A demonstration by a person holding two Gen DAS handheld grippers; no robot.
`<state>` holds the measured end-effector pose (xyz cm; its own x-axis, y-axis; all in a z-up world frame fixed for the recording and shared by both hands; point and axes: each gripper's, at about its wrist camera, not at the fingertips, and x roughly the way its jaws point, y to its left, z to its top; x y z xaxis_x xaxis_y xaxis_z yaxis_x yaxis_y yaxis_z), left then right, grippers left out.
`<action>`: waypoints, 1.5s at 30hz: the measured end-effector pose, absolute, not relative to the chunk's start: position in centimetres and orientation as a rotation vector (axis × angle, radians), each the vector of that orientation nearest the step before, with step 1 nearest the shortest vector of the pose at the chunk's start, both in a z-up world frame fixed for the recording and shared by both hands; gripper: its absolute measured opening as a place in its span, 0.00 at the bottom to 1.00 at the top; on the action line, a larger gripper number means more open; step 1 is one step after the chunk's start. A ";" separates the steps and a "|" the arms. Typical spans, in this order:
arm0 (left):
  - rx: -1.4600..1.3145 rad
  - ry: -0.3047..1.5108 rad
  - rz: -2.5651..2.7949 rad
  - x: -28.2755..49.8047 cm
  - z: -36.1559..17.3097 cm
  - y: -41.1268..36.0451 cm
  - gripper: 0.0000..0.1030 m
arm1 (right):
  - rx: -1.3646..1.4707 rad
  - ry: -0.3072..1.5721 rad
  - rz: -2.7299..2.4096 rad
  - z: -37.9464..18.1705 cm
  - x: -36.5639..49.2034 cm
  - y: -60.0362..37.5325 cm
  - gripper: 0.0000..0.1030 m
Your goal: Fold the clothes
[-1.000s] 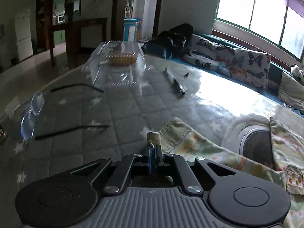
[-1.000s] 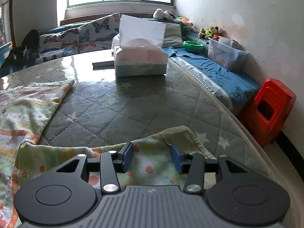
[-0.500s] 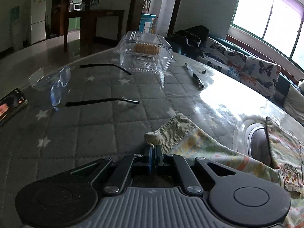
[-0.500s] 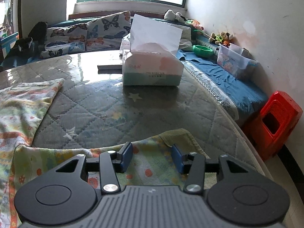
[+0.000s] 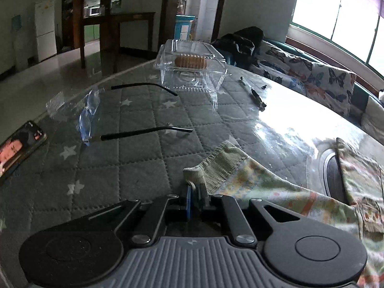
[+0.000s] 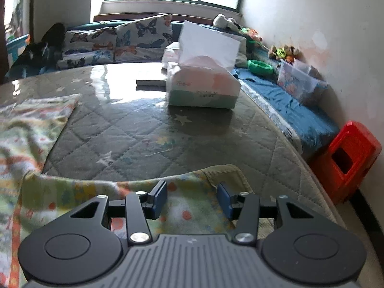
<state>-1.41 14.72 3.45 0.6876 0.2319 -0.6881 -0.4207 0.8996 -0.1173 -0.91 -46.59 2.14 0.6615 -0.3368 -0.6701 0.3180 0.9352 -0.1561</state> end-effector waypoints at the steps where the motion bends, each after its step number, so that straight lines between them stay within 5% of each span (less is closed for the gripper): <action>1: -0.268 0.727 0.369 -1.5 3.6 14.7 0.12 | -0.032 0.760 -0.359 2.3 -1.3 -46.2 0.46; 23: -0.152 0.723 0.003 -3.8 6.5 4.2 0.20 | -0.205 0.724 0.348 6.6 -7.2 -27.2 0.39; 29: -0.114 0.732 -0.155 -4.6 6.3 -0.7 0.33 | -0.242 0.733 0.457 5.9 -7.6 -23.4 0.38; 35: -0.059 0.725 -0.280 -5.9 6.4 -3.9 0.41 | -0.281 0.746 0.498 4.4 -7.4 -21.0 0.29; 40: -0.011 0.703 -0.367 -6.9 6.8 -5.5 0.42 | -0.268 0.752 0.483 4.1 -7.4 -21.3 0.05; 45: 0.088 0.646 -0.478 -8.0 7.1 -8.1 0.41 | -0.163 0.740 0.473 5.5 -7.2 -23.4 0.04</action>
